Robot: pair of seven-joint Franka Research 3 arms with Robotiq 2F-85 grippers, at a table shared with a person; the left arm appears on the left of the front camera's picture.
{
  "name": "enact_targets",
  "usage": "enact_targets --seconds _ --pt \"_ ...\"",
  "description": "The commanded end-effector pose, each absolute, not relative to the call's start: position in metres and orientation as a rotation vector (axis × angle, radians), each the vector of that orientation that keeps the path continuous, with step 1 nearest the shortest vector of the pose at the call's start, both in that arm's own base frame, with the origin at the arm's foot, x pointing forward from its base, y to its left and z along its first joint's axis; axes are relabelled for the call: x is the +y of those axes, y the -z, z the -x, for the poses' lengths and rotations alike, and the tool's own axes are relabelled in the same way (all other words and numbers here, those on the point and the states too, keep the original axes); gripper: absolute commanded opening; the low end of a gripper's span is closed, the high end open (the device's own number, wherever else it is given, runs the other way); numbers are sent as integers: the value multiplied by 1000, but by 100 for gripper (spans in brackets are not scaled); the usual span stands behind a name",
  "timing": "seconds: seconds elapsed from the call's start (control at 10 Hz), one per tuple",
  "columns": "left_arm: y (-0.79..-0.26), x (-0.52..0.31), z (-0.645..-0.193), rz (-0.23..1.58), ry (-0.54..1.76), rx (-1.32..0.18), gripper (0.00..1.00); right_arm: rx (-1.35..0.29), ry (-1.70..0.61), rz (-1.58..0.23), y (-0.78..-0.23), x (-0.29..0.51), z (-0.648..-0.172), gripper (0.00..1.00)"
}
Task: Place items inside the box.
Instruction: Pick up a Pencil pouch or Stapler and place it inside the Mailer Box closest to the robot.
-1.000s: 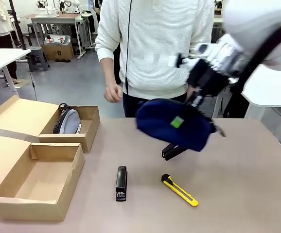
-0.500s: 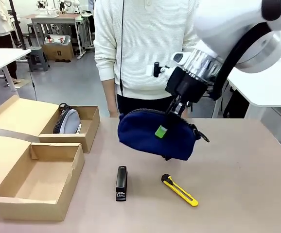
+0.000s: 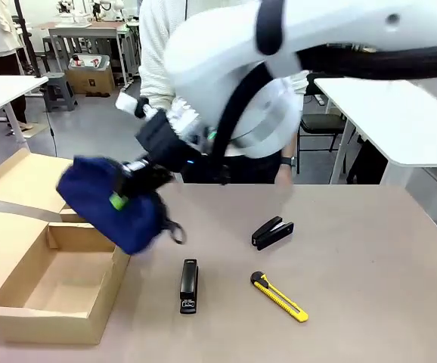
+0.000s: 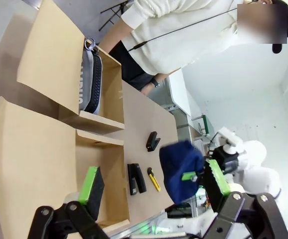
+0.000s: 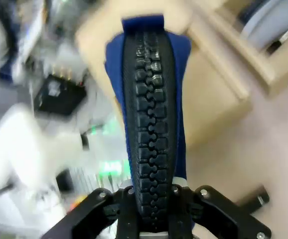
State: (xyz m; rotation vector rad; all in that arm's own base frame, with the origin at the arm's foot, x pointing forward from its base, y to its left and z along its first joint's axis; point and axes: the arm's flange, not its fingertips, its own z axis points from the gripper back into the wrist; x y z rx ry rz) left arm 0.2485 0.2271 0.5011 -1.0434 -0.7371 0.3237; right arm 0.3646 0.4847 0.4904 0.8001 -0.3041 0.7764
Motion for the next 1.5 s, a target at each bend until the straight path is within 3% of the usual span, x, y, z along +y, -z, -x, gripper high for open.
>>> enact_targets --seconds 0.0,0.1,0.4,0.6,0.8,1.0,1.1,1.2,1.4 --pt "-501 227 -250 1057 -304 -769 100 -382 -737 -597 -487 510 -360 8" --pt "-501 227 -250 1057 -304 -769 100 -304 -776 -800 -490 485 -365 8" --pt "-501 227 -250 1057 -304 -769 100 -360 -741 -756 -490 499 -359 8" --pt "-501 227 -250 1057 -304 -769 100 -274 -319 -688 -495 566 -329 8" --pt "-501 227 -250 1057 -304 -769 100 -349 -82 -595 -494 608 -280 8" --pt "-501 227 -250 1057 -304 -769 100 -386 -112 -532 -483 640 -251 8" --pt "-501 227 -250 1057 -304 -769 100 -548 -287 -588 -493 648 -250 8" --pt "-501 227 -250 1057 -304 -769 100 -353 -179 -664 -419 516 -288 8" --pt "-501 227 -250 1057 -304 -769 100 -409 -224 -650 -433 534 -284 8"
